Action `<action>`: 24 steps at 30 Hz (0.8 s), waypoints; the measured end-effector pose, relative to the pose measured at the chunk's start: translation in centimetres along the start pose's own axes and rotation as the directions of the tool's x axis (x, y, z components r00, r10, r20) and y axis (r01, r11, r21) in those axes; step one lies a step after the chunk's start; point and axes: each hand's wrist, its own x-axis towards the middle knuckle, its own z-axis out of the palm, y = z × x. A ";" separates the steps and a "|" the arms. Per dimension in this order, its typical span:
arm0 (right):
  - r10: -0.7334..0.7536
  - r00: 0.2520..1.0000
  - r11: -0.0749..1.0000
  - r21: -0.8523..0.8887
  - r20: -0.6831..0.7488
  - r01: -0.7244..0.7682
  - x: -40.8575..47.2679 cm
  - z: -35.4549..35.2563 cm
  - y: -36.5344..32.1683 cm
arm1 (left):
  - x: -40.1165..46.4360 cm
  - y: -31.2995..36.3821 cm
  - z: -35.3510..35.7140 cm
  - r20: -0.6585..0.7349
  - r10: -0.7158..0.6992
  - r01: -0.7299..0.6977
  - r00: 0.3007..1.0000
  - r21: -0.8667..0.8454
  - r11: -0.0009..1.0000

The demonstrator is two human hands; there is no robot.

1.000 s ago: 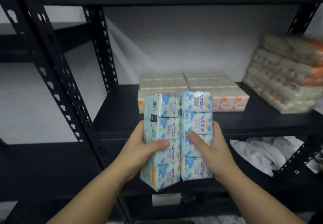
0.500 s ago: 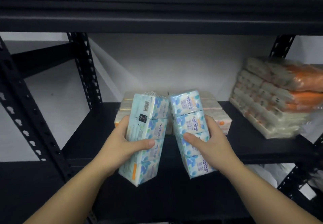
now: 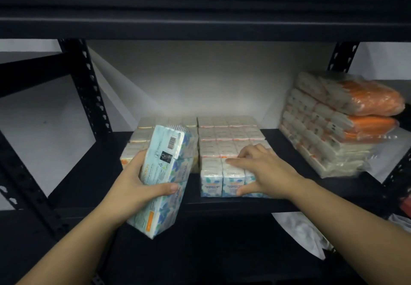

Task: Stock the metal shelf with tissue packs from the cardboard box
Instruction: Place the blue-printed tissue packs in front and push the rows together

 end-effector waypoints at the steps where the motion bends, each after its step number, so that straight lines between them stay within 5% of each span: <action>1: -0.004 1.000 1.000 -0.001 -0.012 0.004 0.1 -0.1 0.0 | 0.1 -0.1 0.0 0.012 -0.003 0.003 1.000 0.012 1.000; 6: 0.020 0.999 0.998 0.053 -0.040 -0.018 0.4 -0.9 -0.9 | 0.6 0.3 -0.7 0.059 0.010 -0.015 0.998 0.087 0.996; 13: 0.083 0.978 0.926 0.378 -0.192 -0.004 2.8 -0.3 -5.4 | 2.4 1.2 -3.8 0.074 0.109 -0.128 0.991 0.363 0.923; 24: 0.122 0.959 0.966 0.251 -0.255 -0.056 3.8 2.3 -5.5 | 4.2 -0.3 -5.5 0.310 -0.063 -0.237 0.949 0.828 0.508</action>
